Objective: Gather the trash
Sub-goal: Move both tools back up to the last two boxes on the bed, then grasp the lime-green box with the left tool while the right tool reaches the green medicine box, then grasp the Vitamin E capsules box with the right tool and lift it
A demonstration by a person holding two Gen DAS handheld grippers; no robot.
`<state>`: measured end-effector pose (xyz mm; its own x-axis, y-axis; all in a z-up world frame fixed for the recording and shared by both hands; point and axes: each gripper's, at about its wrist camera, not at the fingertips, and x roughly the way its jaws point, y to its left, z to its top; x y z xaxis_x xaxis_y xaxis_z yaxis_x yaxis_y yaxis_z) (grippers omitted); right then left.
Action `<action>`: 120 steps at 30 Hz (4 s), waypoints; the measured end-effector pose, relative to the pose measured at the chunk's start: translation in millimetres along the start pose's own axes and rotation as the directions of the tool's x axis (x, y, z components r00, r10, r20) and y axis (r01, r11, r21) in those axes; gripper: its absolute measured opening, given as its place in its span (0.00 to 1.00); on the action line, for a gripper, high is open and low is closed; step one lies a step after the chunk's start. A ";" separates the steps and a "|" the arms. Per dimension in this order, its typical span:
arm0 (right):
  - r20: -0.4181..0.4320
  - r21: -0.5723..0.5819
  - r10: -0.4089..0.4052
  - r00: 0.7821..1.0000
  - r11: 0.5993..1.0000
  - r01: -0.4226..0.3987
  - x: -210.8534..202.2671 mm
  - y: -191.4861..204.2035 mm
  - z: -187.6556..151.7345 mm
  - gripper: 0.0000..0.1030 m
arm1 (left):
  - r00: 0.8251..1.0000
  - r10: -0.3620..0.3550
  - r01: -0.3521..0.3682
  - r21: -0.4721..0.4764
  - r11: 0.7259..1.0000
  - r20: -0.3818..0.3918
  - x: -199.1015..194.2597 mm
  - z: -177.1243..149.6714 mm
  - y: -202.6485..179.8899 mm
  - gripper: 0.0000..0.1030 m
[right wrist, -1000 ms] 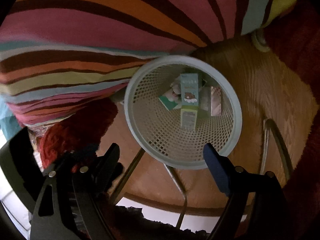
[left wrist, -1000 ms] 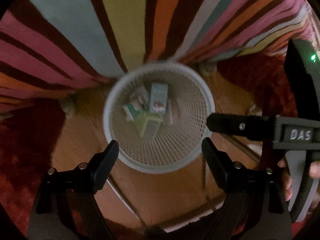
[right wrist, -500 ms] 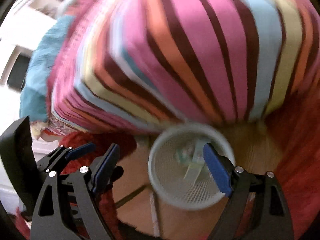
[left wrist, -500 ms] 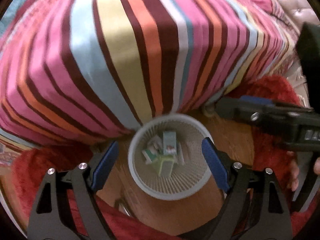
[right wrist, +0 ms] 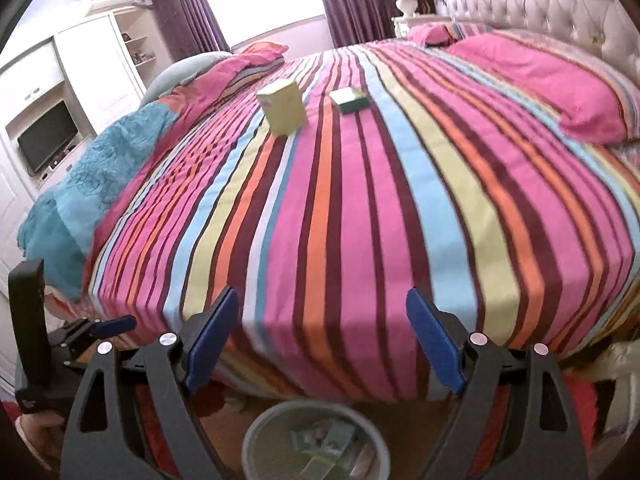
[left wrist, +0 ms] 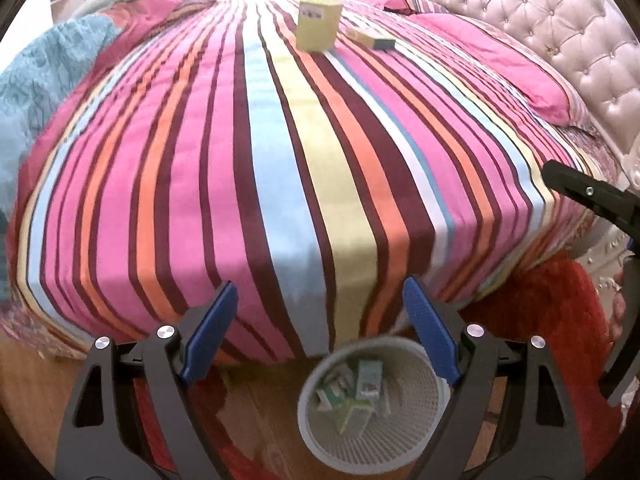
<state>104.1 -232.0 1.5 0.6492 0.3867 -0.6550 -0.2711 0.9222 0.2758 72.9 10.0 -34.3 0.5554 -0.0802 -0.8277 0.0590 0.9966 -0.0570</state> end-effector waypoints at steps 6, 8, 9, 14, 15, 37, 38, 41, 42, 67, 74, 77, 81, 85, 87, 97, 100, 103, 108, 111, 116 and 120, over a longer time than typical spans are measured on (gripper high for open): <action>0.013 -0.026 -0.012 1.000 1.000 0.012 6.7 1.2 23.6 0.79 | 1.000 -0.006 0.006 -0.014 1.000 0.028 7.5 26.5 2.3 0.80; 0.015 -0.038 -0.023 1.000 0.999 0.024 12.3 1.9 30.7 0.79 | 0.999 -0.016 0.016 -0.015 1.000 0.035 12.5 37.5 2.4 0.80; 0.012 -0.041 -0.025 1.000 0.999 0.026 14.2 2.0 31.9 0.79 | 0.999 -0.022 0.023 -0.014 1.000 0.039 14.0 41.0 1.6 0.80; 0.001 -0.033 -0.019 1.000 0.999 0.019 28.1 -2.3 44.1 0.79 | 0.997 -0.046 0.048 -0.028 0.998 0.061 22.7 64.6 6.8 0.80; 0.006 -0.035 -0.020 1.000 0.999 0.020 30.0 -3.0 46.8 0.79 | 0.997 -0.044 0.046 -0.029 0.999 0.062 24.5 68.3 8.0 0.80; -0.029 -0.054 -0.045 0.999 0.998 0.043 101.7 -16.9 119.1 0.79 | 0.995 -0.032 0.032 0.004 0.999 0.090 89.0 178.2 25.6 0.80; -0.028 -0.063 -0.046 0.999 0.997 0.044 105.8 -16.9 123.2 0.79 | 0.995 -0.033 0.033 0.007 0.999 0.091 93.6 184.4 25.7 0.80; -0.034 -0.090 -0.053 0.998 0.995 0.049 119.9 -17.7 134.5 0.79 | 0.995 -0.047 0.046 0.014 0.999 0.092 106.2 201.3 25.0 0.80; -0.040 -0.094 -0.052 0.998 0.994 0.048 124.3 -18.4 137.2 0.79 | 0.994 -0.051 0.050 0.017 0.999 0.094 109.6 206.3 24.2 0.80; -0.091 -0.184 -0.110 0.990 0.979 0.092 225.4 -30.3 205.7 0.79 | 0.990 -0.068 0.055 0.101 0.993 0.126 180.2 304.0 9.0 0.80; -0.084 -0.205 -0.134 0.987 0.972 0.114 243.0 -30.0 219.6 0.79 | 0.990 -0.081 0.075 0.058 0.995 0.113 195.2 315.4 16.3 0.80; -0.097 -0.226 -0.138 0.986 0.968 0.114 251.2 -28.2 223.9 0.79 | 0.986 -0.101 0.093 0.073 0.993 0.129 195.9 316.6 15.4 0.80; -0.131 -0.209 -0.139 0.982 0.972 0.110 261.3 -29.7 228.0 0.78 | 0.985 -0.136 0.132 0.040 0.990 0.105 202.3 321.3 17.8 0.74; -0.148 -0.186 -0.148 0.978 0.975 0.120 268.4 -32.0 230.7 0.78 | 0.981 -0.168 0.171 -0.019 0.985 0.097 206.1 325.4 21.3 0.59; -0.151 -0.192 -0.161 0.975 0.973 0.130 270.1 -30.6 231.6 0.75 | 0.980 -0.176 0.179 -0.028 0.983 0.094 207.0 327.4 18.0 0.54; -0.158 -0.157 -0.129 0.979 0.982 0.105 254.4 -34.2 230.7 0.51 | 0.985 -0.139 0.144 -0.043 0.989 0.098 199.9 325.3 18.2 0.53; -0.170 -0.147 -0.125 0.978 0.984 0.100 247.5 -34.8 226.8 0.51 | 0.988 -0.125 0.129 -0.044 0.991 0.094 191.1 322.6 19.8 0.53; -0.174 -0.152 -0.129 0.976 0.983 0.103 236.3 -31.6 221.9 0.51 | 0.989 -0.109 0.113 -0.042 0.993 0.096 179.3 317.1 21.2 0.53; -0.174 -0.157 -0.118 0.978 0.983 0.090 211.5 -21.1 212.3 0.51 | 0.992 -0.091 0.097 -0.063 0.993 0.092 154.2 301.7 26.4 0.53; -0.169 -0.148 -0.113 0.979 0.985 0.088 190.7 -13.8 202.7 0.51 | 0.993 -0.080 0.086 -0.064 0.994 0.089 136.4 287.4 25.7 0.53; -0.149 -0.160 -0.103 0.984 0.984 0.078 157.3 -1.6 183.1 0.51 | 0.994 -0.074 0.080 -0.078 0.994 0.079 110.3 257.7 27.2 0.53; -0.137 -0.145 -0.095 0.986 0.987 0.075 136.3 2.7 173.3 0.51 | 0.995 -0.065 0.070 -0.077 0.995 0.071 93.0 235.9 27.4 0.53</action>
<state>315.0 -177.0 34.9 0.5690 0.2935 -0.7682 -0.3218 0.9391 0.1204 321.9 25.8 18.9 0.6078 -0.1457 -0.7806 0.0339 0.9869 -0.1578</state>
